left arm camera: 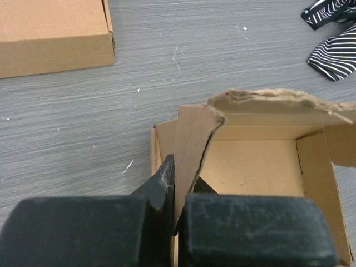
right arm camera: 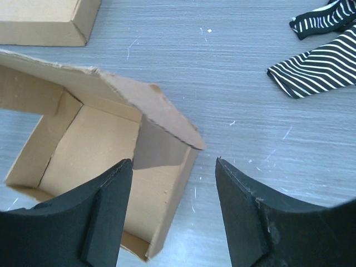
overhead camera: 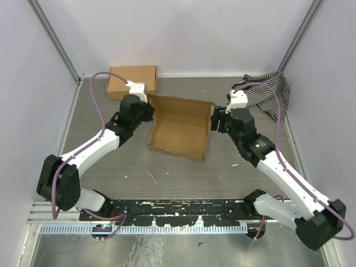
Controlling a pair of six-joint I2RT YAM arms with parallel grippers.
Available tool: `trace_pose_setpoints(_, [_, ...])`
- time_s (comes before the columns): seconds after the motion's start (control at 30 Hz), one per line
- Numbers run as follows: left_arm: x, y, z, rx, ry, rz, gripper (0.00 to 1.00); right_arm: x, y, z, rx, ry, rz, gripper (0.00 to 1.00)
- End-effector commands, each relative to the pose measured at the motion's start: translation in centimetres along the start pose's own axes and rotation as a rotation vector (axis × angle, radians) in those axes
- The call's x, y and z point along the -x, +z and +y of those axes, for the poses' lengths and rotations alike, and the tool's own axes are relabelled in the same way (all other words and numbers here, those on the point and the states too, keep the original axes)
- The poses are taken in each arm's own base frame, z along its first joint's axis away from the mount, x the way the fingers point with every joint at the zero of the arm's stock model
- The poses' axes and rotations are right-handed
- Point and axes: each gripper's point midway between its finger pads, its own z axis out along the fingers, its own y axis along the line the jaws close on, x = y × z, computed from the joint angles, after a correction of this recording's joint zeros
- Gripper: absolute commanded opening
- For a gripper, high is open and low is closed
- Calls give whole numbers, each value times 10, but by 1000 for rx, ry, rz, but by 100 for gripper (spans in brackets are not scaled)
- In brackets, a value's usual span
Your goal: Fold the paper box
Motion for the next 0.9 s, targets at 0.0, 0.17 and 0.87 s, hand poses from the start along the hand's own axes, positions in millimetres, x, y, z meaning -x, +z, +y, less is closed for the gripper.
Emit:
trace_pose_setpoints(0.0, [-40,-13,5,8,-9,125,5,22,-40,-7,-7,66,-38,66])
trace_pose_setpoints(0.17, [-45,-21,8,16,-7,139,6,23,-47,-15,-56,107,-19,64])
trace_pose_setpoints(0.87, [-17,-22,-5,-23,86,175,7,-56,99,24,-124,295,166,39])
